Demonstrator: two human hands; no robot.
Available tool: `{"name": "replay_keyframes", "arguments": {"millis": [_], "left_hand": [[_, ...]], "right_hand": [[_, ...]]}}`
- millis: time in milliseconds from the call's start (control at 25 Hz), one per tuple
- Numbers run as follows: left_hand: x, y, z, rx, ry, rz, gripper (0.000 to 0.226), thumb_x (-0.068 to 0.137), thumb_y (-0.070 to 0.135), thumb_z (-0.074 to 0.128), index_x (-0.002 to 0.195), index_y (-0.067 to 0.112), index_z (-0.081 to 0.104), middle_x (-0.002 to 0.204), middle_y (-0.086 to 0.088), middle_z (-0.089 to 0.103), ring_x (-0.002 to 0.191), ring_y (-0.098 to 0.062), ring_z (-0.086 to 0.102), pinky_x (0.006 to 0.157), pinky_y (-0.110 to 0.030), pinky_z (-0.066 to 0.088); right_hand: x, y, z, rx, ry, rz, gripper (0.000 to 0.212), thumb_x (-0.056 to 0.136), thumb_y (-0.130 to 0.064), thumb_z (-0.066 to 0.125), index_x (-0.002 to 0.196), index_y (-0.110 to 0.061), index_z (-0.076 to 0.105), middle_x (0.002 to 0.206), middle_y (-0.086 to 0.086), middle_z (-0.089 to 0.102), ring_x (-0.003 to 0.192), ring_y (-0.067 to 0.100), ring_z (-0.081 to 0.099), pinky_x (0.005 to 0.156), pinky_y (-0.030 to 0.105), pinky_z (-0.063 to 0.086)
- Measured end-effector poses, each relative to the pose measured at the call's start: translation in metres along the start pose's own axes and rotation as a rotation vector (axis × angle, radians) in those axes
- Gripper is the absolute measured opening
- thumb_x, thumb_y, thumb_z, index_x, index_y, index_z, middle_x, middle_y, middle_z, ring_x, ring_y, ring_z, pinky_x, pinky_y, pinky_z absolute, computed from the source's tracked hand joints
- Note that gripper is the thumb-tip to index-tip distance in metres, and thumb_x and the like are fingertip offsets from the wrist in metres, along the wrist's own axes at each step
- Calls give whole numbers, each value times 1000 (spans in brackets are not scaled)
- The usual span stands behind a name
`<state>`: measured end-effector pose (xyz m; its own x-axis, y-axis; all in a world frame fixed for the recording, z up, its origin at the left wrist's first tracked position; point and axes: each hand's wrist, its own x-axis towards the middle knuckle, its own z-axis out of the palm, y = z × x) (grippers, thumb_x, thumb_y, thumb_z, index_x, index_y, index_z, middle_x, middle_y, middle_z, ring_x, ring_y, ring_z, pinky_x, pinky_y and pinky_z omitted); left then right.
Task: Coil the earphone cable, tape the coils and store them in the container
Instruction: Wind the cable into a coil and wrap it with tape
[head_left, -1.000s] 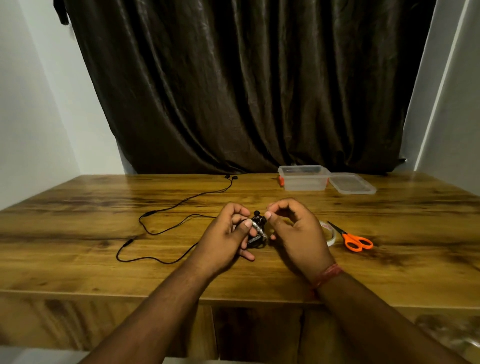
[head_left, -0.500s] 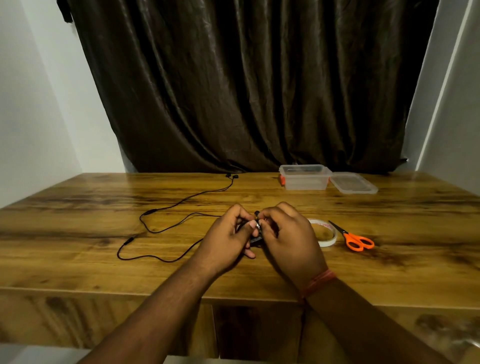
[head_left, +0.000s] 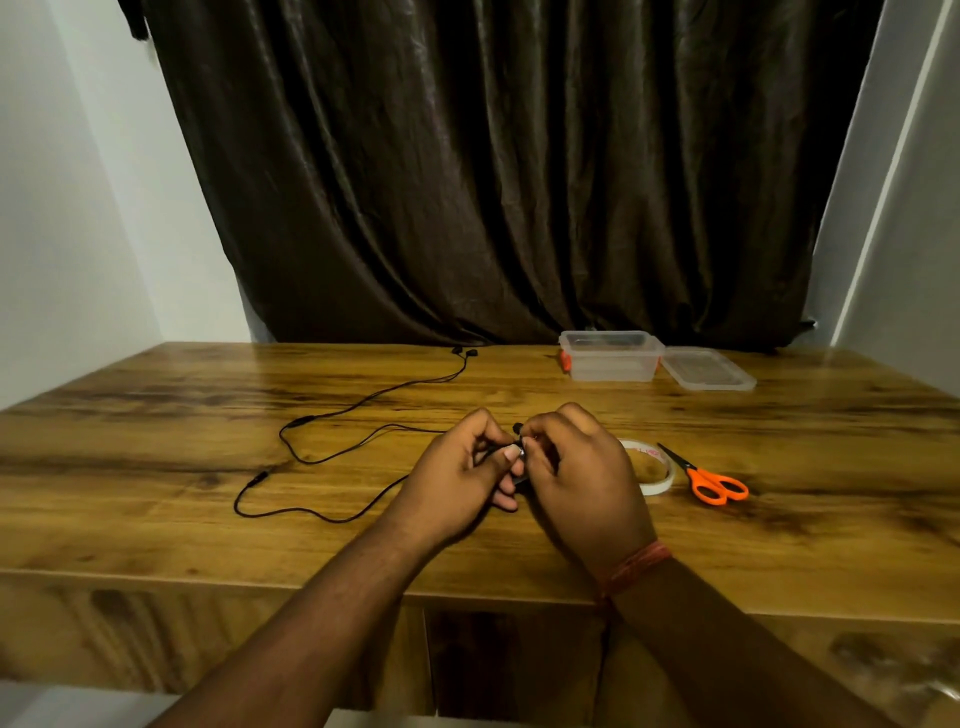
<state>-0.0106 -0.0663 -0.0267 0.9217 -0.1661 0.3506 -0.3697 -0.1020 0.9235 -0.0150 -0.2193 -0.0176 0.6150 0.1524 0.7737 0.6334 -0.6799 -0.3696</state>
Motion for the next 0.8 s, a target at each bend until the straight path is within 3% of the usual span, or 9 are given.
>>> {"name": "replay_keyframes", "arguments": {"millis": [240, 480, 800], "left_hand": [[1, 0, 2, 28, 44, -11, 12, 97, 2, 56, 91, 11, 51, 72, 1, 66, 61, -16, 58, 57, -37, 58], [1, -2, 2, 77, 39, 1, 11, 98, 4, 56, 90, 10, 51, 62, 5, 61, 60, -15, 58, 58, -38, 58], [2, -4, 0, 131, 93, 24, 13, 97, 2, 56, 87, 8, 50, 64, 2, 62, 62, -20, 60, 58, -37, 60]], "right_hand": [[0, -3, -3, -38, 59, -5, 6, 90, -12, 62, 94, -14, 67, 90, -1, 57, 78, 14, 55, 68, 23, 42], [0, -6, -3, -187, -116, -46, 10, 90, -16, 59, 96, -13, 66, 93, 2, 55, 84, 18, 55, 70, 28, 43], [-1, -11, 0, -269, -149, -95, 5, 89, -16, 59, 85, -14, 60, 85, 0, 52, 77, 17, 53, 65, 22, 31]]}}
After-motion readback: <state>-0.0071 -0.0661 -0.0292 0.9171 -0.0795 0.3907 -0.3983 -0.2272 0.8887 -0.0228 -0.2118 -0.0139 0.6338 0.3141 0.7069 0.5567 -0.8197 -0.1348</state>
